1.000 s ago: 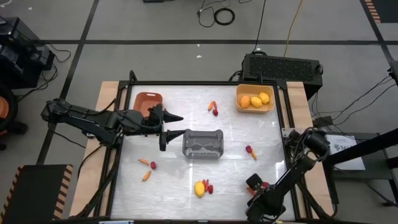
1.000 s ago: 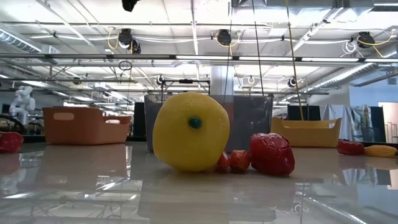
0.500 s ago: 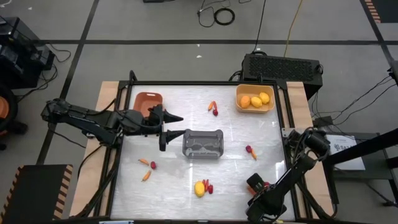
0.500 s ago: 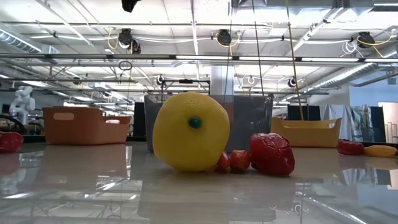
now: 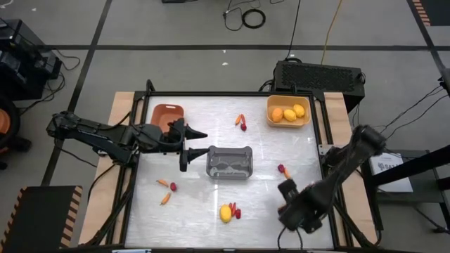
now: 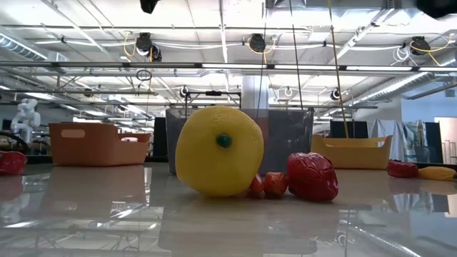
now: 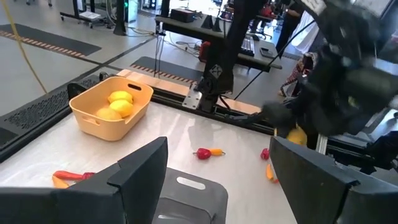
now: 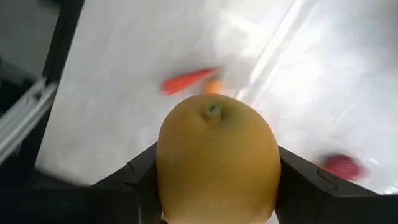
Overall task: Sort produce into baskets
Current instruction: Put the yellow lemon into the yellow bin
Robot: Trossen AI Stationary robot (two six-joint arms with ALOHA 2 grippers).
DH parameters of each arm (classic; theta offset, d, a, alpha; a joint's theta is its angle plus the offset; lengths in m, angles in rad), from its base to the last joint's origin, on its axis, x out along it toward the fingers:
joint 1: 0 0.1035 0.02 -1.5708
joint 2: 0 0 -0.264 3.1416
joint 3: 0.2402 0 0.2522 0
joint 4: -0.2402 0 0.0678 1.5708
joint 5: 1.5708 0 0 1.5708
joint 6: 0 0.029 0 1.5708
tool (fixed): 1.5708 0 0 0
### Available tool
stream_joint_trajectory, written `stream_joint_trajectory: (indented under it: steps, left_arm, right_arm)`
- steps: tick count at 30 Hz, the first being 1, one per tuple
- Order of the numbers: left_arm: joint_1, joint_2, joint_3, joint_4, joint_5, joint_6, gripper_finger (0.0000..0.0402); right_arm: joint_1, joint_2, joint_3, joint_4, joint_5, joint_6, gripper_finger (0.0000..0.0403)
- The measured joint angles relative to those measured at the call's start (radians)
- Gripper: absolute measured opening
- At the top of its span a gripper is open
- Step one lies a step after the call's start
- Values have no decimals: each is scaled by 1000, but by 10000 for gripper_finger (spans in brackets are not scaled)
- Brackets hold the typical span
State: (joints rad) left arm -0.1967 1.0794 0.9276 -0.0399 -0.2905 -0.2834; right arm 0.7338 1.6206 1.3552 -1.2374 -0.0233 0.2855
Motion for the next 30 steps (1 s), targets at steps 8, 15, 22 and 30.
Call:
stream_joint_trajectory:
  steps: [8,15,22,30]
  left_arm:
    - [0,0,0,0,0,1,287]
    - [0,0,0,-1,0,-45,287]
    - [-16,0,0,-8,-1,-95,287]
    - [-49,0,0,-28,-3,-180,287]
  right_arm:
    - [-318,-204,1,-39,239,5,216]
    - [-690,-247,0,-29,313,-91,216]
    - [-1035,-171,0,59,312,-141,216]
    - [-1296,-10,0,110,310,-71,222]
